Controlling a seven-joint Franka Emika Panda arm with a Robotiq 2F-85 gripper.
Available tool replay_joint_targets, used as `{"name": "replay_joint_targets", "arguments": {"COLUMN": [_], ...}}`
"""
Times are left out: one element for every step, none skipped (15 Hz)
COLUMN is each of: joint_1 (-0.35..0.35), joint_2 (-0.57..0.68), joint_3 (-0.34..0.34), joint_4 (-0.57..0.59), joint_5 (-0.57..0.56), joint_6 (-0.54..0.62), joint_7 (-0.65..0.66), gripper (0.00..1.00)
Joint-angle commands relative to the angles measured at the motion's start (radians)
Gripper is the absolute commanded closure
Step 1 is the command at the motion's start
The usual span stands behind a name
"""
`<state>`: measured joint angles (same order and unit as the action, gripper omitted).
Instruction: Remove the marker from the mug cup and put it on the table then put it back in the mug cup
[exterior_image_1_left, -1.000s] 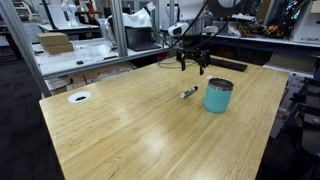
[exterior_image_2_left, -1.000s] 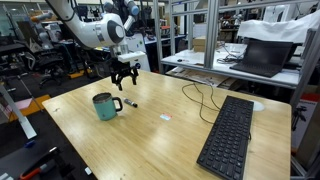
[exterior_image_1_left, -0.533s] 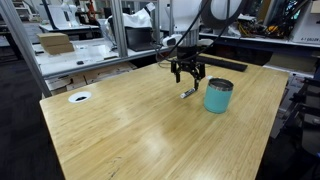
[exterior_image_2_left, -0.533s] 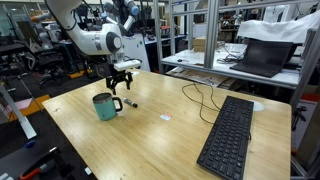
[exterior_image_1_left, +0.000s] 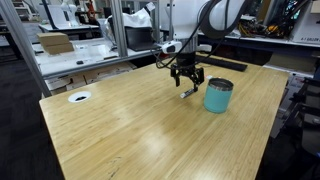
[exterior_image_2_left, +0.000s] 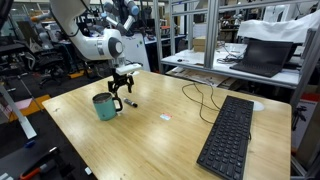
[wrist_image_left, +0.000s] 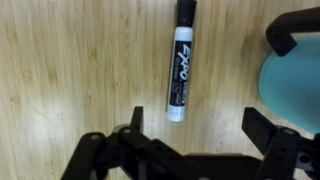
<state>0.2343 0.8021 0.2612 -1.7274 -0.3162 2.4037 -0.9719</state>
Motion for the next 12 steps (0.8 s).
{"name": "replay_joint_targets", "arguments": {"joint_1": [0.005, 0.009, 0.012, 0.013, 0.014, 0.013, 0.013, 0.013, 0.017, 0.015, 0.014, 0.013], "joint_2": [0.002, 0.001, 0.001, 0.001, 0.001, 0.001, 0.001, 0.001, 0.017, 0.027, 0.034, 0.044], "joint_3": [-0.003, -0.003, -0.003, -0.003, -0.003, -0.003, -0.004, -0.004, -0.004, -0.002, -0.001, -0.001], "joint_4": [0.005, 0.006, 0.008, 0.008, 0.009, 0.009, 0.009, 0.009, 0.03, 0.04, 0.045, 0.055], "joint_5": [-0.01, -0.018, -0.021, -0.023, -0.023, -0.023, -0.023, -0.023, -0.019, -0.014, -0.01, -0.006], "joint_6": [-0.002, -0.002, -0.002, -0.002, -0.002, -0.002, -0.002, -0.002, -0.009, -0.008, -0.001, 0.006], "joint_7": [-0.006, -0.008, -0.008, -0.008, -0.009, -0.01, -0.011, -0.011, -0.008, -0.008, -0.004, 0.003], "gripper": [0.0, 0.0, 0.0, 0.0, 0.0, 0.0, 0.0, 0.0, 0.0, 0.0, 0.0, 0.0]}}
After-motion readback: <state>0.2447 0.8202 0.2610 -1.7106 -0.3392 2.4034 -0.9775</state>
